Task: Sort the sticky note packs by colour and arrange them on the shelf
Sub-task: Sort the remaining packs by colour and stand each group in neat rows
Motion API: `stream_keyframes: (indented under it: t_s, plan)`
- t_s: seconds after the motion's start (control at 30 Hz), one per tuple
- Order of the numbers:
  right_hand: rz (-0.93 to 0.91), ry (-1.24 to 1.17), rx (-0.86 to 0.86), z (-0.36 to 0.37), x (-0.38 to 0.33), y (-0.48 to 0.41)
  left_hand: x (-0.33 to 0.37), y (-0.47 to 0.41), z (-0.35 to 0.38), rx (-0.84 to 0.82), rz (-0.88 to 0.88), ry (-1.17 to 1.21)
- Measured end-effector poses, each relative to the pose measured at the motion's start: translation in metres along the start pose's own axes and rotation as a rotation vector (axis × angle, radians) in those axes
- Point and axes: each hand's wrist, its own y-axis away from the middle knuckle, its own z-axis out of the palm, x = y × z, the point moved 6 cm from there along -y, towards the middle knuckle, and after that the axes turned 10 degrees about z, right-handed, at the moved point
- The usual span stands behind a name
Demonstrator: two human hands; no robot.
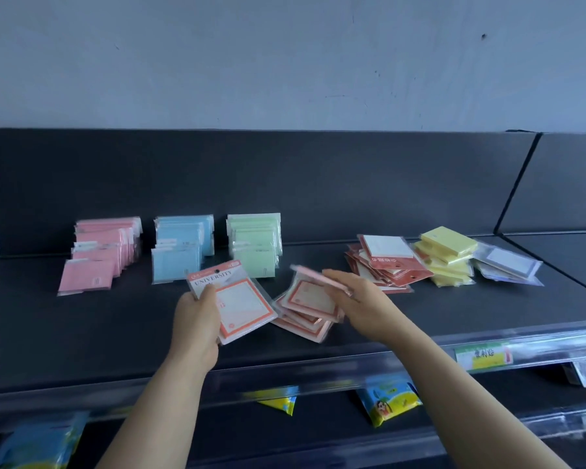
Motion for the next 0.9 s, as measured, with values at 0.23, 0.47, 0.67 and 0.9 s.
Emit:
stream_keyframes:
  t_s: [0.23,0.47,0.67,0.9]
  plan:
    - [-0.16,-0.005,-0.148,0.022,-0.02,0.007,0.016,0.019,0.031,-0.339,-0.073,0.08]
    - [-0.027,0.08,-0.165,0.025,-0.011,0.004,0.011,0.018,0.029,-0.302,-0.013,-0.055]
    - [0.114,0.285,-0.124,0.025,0.011,0.003,0.006,0.012,-0.004,-0.167,-0.02,0.018]
    - [0.079,-0.07,0.05,0.012,0.011,0.006,-0.003,0.01,-0.011,-0.139,-0.049,0.071]
